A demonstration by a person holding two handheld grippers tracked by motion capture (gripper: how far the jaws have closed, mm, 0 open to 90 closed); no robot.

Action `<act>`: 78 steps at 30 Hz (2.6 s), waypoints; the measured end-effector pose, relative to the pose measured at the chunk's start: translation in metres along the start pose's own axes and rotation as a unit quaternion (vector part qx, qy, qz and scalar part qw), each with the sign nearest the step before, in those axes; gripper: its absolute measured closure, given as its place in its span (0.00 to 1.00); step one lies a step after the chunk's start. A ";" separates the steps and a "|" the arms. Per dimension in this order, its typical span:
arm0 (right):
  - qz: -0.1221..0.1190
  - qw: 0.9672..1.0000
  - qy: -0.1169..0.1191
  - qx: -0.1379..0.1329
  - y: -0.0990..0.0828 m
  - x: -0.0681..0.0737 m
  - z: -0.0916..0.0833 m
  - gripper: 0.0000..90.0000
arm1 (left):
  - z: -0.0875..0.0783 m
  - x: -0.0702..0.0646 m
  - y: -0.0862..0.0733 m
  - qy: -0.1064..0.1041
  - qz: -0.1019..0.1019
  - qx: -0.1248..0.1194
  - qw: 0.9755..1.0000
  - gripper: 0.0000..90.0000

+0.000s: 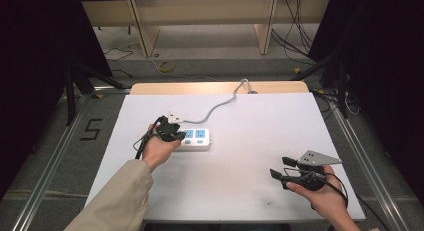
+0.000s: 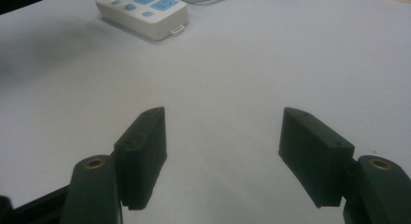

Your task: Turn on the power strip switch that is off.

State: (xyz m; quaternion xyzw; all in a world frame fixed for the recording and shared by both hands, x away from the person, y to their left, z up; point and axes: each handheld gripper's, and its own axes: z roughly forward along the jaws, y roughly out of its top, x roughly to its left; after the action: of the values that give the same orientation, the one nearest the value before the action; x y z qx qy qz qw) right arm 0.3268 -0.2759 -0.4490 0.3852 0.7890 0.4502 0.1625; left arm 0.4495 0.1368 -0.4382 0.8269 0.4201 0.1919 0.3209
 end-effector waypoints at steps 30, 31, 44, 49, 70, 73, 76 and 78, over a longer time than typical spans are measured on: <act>0.000 1.000 0.000 0.000 0.000 -0.001 0.000 0.38 | 0.015 -0.005 0.005 -0.003 0.008 0.014 1.000 1.00; 0.000 1.000 0.000 0.000 0.000 -0.001 0.000 0.38 | 0.015 -0.005 0.005 -0.004 0.009 0.015 1.000 1.00; 0.000 1.000 0.000 0.001 0.000 -0.001 0.000 0.38 | 0.019 -0.006 0.005 -0.005 0.015 0.027 1.000 1.00; 0.000 1.000 0.000 0.001 0.000 -0.001 0.000 0.38 | 0.020 -0.008 0.005 -0.006 0.014 0.029 0.999 1.00; 0.000 1.000 0.001 0.003 0.000 0.000 0.000 0.38 | 0.021 -0.009 0.006 -0.009 0.011 0.045 0.999 1.00; 0.000 1.000 0.001 0.003 0.000 0.000 0.000 0.38 | 0.022 -0.011 0.007 -0.005 0.009 0.050 0.999 1.00; 0.001 1.000 0.001 0.004 -0.001 0.000 0.000 0.38 | 0.022 -0.012 0.009 -0.001 0.013 0.057 0.998 1.00; 0.001 1.000 0.000 0.004 -0.001 0.000 0.000 0.38 | 0.022 -0.013 0.010 0.003 0.013 0.059 0.998 1.00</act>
State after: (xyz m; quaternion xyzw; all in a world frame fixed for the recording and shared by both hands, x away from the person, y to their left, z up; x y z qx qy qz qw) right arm 0.3269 -0.2764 -0.4498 0.3868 0.7904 0.4472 0.1604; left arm 0.4607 0.1139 -0.4482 0.8493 0.4208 0.1730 0.2676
